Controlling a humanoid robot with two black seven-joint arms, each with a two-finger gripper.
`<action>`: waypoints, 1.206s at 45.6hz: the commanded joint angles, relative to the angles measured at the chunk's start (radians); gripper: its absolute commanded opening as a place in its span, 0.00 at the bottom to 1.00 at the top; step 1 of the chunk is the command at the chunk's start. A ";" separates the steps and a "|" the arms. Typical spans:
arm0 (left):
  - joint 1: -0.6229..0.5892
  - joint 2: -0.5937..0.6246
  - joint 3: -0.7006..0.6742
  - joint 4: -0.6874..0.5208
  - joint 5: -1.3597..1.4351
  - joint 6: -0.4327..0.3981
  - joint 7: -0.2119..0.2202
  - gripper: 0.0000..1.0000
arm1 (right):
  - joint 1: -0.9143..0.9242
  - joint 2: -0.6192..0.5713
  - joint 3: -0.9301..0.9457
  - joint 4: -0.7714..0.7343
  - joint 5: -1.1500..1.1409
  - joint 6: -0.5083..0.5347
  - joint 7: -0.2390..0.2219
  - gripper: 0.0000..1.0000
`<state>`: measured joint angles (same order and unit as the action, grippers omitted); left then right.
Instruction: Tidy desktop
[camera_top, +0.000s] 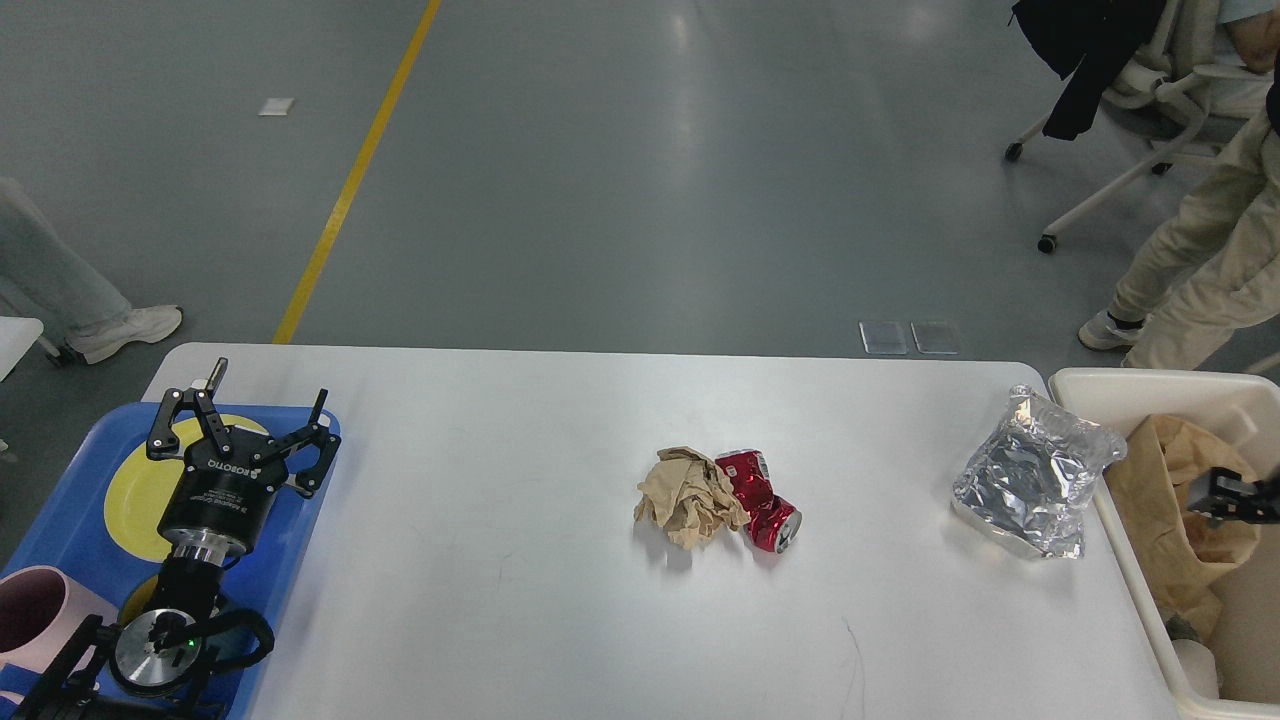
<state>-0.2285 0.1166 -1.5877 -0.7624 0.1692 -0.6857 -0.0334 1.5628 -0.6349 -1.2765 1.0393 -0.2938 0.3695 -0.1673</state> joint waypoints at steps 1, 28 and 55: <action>0.000 0.000 0.000 0.000 0.000 0.000 0.001 0.97 | 0.224 0.101 -0.064 0.088 0.004 0.210 -0.003 1.00; 0.000 0.000 0.000 0.002 0.000 0.000 0.000 0.97 | 0.841 0.304 -0.020 0.605 0.012 0.392 0.009 1.00; 0.000 0.000 0.000 0.000 0.001 0.000 0.000 0.97 | 0.244 0.302 0.144 0.058 0.078 0.115 0.008 1.00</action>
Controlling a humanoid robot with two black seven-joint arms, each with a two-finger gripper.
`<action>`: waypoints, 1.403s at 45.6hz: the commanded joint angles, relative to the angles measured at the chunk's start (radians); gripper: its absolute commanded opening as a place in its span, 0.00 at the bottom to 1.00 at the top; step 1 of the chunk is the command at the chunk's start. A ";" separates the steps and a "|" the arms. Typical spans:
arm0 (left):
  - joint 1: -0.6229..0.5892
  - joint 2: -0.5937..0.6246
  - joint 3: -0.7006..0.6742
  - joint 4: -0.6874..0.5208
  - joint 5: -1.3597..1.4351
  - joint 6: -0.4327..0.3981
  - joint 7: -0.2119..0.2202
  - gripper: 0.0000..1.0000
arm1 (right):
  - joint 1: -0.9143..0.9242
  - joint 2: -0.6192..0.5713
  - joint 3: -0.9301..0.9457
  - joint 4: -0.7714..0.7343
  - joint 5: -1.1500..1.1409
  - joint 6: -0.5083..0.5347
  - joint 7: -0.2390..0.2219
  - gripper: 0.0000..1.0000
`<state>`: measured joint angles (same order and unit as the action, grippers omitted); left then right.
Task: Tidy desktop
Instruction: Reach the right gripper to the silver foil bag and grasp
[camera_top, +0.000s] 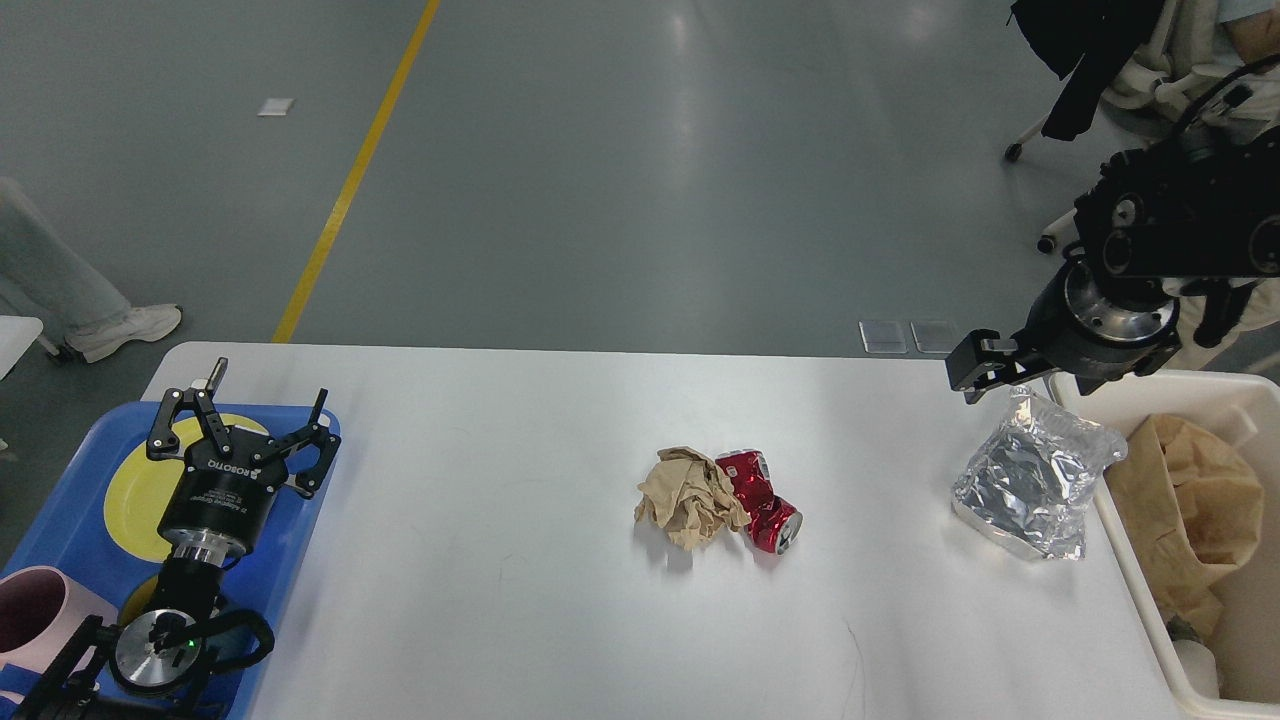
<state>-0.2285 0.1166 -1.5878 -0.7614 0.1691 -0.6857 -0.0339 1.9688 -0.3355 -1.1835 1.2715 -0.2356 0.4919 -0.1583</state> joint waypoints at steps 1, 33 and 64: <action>0.000 0.000 0.000 -0.001 0.001 0.000 0.000 0.97 | -0.192 0.004 0.057 -0.210 0.019 -0.010 -0.001 1.00; 0.000 0.000 0.000 -0.001 0.001 0.000 0.000 0.97 | -0.962 0.219 0.205 -0.919 0.111 -0.395 -0.014 1.00; 0.000 0.000 0.000 -0.001 0.000 0.000 0.000 0.97 | -1.028 0.234 0.234 -0.974 0.111 -0.427 -0.014 0.61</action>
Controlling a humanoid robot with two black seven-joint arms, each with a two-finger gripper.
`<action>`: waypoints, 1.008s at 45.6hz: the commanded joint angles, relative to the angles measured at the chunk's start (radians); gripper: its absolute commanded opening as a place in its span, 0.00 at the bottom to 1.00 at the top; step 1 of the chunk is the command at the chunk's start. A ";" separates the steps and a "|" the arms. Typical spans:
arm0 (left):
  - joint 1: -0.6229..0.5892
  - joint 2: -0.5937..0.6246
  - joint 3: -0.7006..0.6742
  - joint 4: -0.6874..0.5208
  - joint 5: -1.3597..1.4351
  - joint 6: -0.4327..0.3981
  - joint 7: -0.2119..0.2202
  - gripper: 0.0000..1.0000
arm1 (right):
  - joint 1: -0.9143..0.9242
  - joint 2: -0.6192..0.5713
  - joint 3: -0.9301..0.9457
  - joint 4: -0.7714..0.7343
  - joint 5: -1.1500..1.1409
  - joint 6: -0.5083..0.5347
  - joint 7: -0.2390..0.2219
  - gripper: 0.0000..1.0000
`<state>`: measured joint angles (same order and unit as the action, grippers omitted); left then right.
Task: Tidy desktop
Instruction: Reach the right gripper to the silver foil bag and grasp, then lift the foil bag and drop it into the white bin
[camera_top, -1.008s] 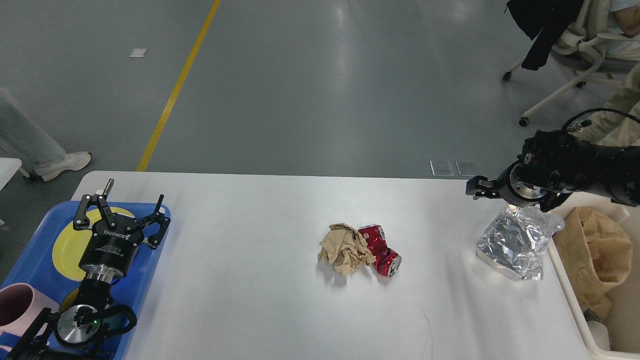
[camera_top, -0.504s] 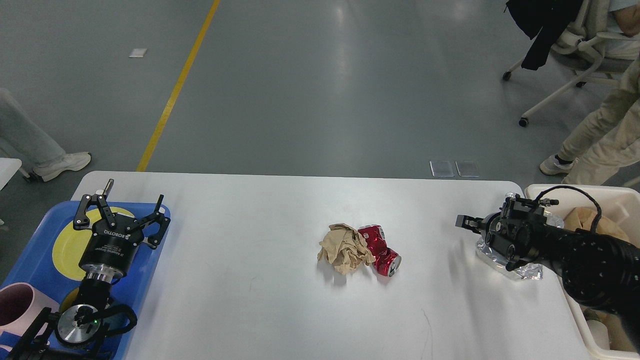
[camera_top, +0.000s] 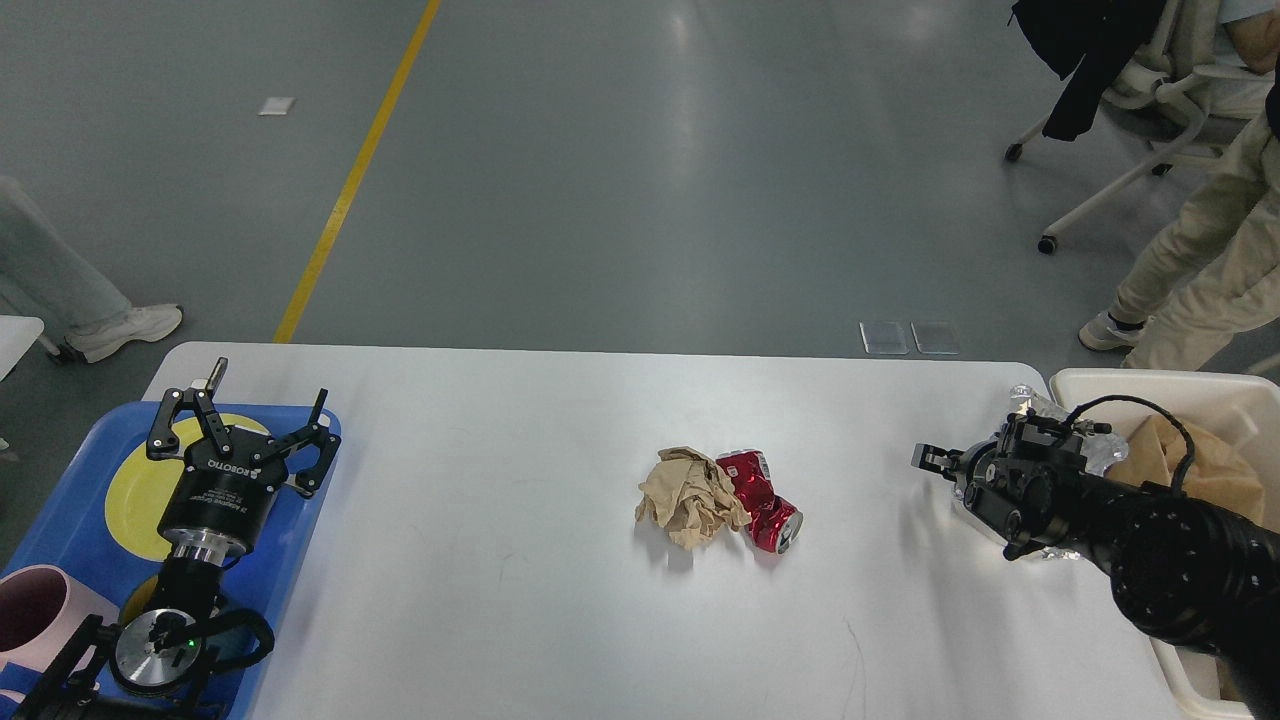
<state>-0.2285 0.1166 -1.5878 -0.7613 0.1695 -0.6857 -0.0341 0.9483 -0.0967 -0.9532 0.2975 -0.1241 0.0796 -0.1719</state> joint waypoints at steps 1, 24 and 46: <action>0.000 0.000 0.000 -0.001 -0.001 0.000 0.000 0.97 | -0.009 -0.005 0.004 0.000 0.000 -0.018 0.002 0.56; 0.000 0.000 -0.001 -0.001 -0.001 0.000 0.000 0.97 | -0.011 -0.009 0.011 0.023 0.000 -0.018 0.000 0.00; 0.000 0.000 0.000 -0.001 0.001 0.000 0.000 0.97 | 0.101 -0.101 0.016 0.219 0.001 -0.006 -0.026 0.00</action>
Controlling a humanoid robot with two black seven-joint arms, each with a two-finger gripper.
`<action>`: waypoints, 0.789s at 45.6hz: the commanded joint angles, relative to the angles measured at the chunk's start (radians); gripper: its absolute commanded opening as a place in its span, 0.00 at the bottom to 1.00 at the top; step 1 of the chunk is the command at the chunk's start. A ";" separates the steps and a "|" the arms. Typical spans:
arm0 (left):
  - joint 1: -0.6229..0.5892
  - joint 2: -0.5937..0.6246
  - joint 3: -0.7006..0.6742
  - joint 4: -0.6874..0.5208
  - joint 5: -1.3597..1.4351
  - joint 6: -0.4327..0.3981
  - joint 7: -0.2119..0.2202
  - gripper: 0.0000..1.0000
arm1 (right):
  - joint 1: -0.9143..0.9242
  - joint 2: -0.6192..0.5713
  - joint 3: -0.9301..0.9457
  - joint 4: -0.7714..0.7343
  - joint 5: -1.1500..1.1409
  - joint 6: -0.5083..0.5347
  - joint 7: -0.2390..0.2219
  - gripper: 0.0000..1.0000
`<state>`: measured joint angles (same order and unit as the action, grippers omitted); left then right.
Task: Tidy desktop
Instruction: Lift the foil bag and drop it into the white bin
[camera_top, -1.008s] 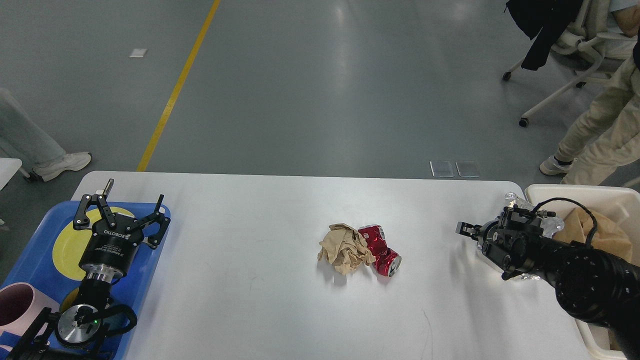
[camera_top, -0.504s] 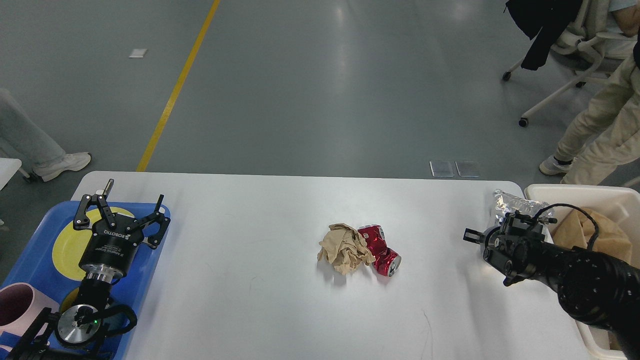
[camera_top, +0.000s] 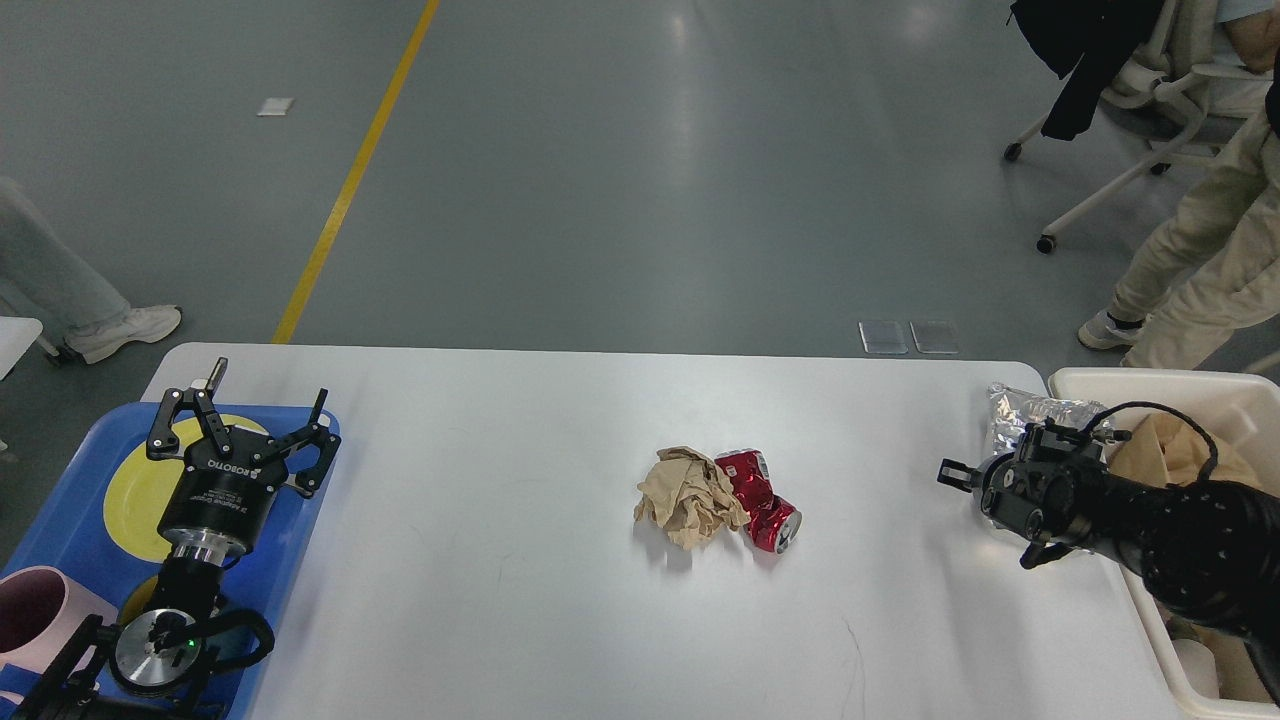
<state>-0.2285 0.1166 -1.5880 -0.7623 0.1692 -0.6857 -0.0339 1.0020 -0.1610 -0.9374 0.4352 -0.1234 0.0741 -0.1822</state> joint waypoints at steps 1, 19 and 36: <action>0.000 0.000 -0.001 0.000 0.000 0.000 0.000 0.97 | 0.061 -0.044 0.000 0.100 0.001 0.000 -0.022 0.00; 0.000 0.000 -0.001 0.000 0.000 0.000 0.002 0.97 | 0.622 -0.262 -0.168 0.738 -0.002 0.139 -0.063 0.00; 0.000 0.000 0.000 0.000 0.000 0.000 0.002 0.97 | 1.214 -0.256 -0.584 1.200 0.096 0.305 0.254 0.00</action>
<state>-0.2286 0.1166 -1.5890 -0.7625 0.1695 -0.6857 -0.0329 2.0855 -0.4437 -1.3992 1.5604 -0.0333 0.3135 -0.0743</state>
